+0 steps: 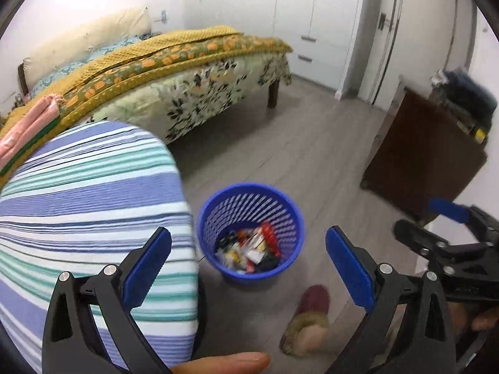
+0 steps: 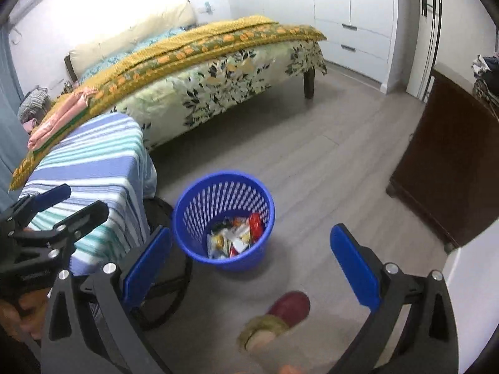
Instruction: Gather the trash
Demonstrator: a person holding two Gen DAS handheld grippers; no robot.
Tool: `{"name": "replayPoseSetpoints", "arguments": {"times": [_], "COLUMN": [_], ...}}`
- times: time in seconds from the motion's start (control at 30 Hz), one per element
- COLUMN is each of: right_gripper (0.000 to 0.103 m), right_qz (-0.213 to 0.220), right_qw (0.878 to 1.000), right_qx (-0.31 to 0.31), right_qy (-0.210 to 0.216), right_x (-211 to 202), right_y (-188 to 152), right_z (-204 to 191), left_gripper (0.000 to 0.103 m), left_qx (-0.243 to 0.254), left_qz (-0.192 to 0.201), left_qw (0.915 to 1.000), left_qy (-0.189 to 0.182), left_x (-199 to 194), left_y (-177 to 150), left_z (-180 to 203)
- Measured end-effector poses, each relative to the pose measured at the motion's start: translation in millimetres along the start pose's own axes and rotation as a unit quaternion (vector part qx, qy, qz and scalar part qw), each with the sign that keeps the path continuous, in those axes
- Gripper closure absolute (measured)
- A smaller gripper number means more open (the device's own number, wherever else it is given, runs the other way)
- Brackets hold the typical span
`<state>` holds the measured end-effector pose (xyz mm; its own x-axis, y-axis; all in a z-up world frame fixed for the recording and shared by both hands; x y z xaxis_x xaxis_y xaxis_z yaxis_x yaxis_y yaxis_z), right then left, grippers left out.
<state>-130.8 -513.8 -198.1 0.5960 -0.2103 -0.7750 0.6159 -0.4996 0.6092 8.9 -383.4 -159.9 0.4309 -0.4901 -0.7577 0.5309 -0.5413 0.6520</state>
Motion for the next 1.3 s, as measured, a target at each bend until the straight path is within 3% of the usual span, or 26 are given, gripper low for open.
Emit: {"name": "replayPoseSetpoints", "arguments": {"times": [0.23,1.3], "right_gripper": [0.005,0.005], "right_qz": [-0.036,-0.047], "right_qw": [0.999,0.999], "right_qx": [0.013,0.013], "right_qy": [-0.003,0.004], "right_x": [-0.6,-2.6], "right_y": [-19.8,-24.8], "right_z": [-4.0,-13.7], "left_gripper": [0.005,0.005], "left_qx": [-0.004,0.000], "left_qz": [-0.039,-0.054], "left_qw": [0.9992,0.9985], "left_qy": [0.003,0.011], "left_x": [5.8,11.9], "left_y": [-13.4,-19.7], "left_z": [0.0,-1.5]}}
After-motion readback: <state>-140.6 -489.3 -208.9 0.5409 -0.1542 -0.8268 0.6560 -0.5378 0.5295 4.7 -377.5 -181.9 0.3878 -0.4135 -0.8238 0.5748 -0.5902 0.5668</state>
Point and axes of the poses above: each gripper's, at about its wrist camera, not at the fingertips, and x roughly the way its jaws point, z to its right, y to its top, the point moved 8 cm from there along x, roughly the way its jaws point
